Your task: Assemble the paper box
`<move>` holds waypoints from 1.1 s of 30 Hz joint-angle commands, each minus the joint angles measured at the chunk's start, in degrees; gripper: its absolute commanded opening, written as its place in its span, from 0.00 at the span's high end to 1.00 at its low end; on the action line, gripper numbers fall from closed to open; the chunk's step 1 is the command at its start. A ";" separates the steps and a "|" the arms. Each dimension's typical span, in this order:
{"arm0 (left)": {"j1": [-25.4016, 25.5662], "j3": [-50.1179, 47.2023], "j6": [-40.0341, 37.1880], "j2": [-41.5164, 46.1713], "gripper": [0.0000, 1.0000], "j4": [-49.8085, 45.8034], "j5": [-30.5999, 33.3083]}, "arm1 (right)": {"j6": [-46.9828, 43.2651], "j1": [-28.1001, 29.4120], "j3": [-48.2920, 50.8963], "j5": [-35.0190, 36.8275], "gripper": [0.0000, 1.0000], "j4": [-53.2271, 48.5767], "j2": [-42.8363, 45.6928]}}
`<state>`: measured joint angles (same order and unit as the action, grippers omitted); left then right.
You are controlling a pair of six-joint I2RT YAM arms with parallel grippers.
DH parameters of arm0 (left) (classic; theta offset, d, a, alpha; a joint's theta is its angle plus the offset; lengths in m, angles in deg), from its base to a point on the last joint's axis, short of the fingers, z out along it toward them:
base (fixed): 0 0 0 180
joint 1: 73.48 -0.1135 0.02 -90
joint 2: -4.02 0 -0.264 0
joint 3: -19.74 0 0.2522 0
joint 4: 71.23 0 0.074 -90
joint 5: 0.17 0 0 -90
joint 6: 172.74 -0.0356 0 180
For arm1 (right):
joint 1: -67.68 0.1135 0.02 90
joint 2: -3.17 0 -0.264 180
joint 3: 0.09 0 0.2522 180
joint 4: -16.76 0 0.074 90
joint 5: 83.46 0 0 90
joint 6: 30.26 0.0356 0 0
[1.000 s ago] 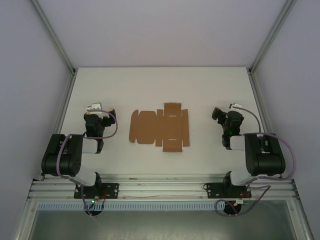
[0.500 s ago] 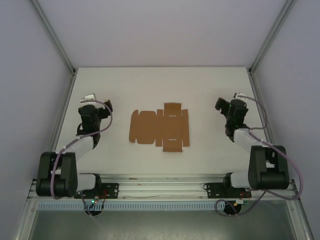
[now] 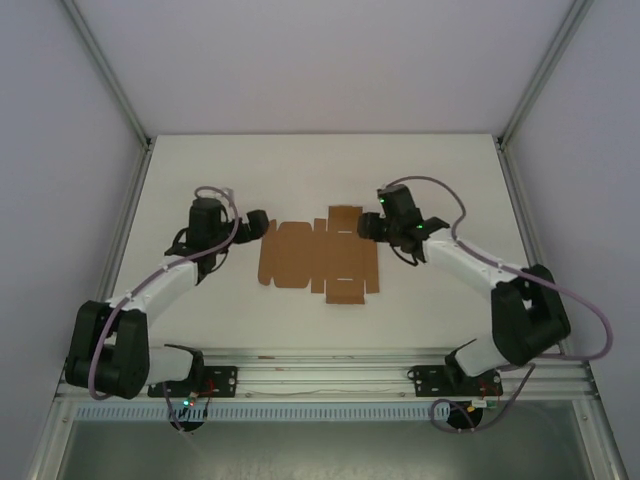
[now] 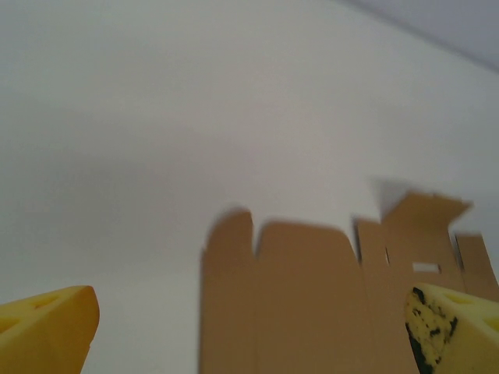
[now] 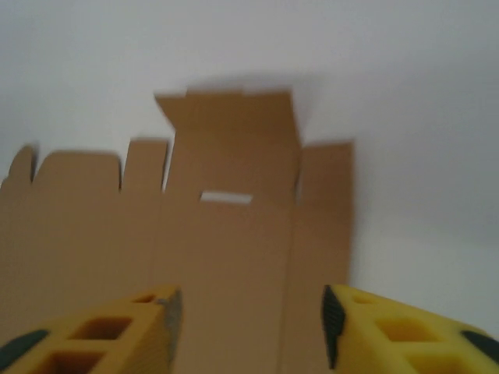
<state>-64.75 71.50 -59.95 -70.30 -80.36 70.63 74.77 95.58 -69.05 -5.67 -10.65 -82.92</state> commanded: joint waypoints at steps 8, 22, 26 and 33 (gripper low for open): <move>0.50 -2.00 4.68 -2.87 0.00 -3.13 -7.21 | 4.24 -0.61 -0.35 -4.25 0.67 -1.73 -11.59; 0.50 -0.20 6.51 -14.23 0.04 -0.12 -19.80 | 8.21 -1.13 4.57 5.87 0.75 -4.73 -17.34; 0.67 2.56 6.31 -18.68 0.08 -2.62 -22.88 | 6.85 -1.14 4.05 6.36 0.75 -5.63 -17.71; 2.77 8.34 3.76 -26.55 0.15 -5.59 -27.75 | 4.54 -1.14 4.70 5.29 0.75 -4.84 -17.54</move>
<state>-64.53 78.85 -54.29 -91.42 -87.31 49.74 80.86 94.94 -67.81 -3.46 -8.97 -96.97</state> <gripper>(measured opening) 0.850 0.251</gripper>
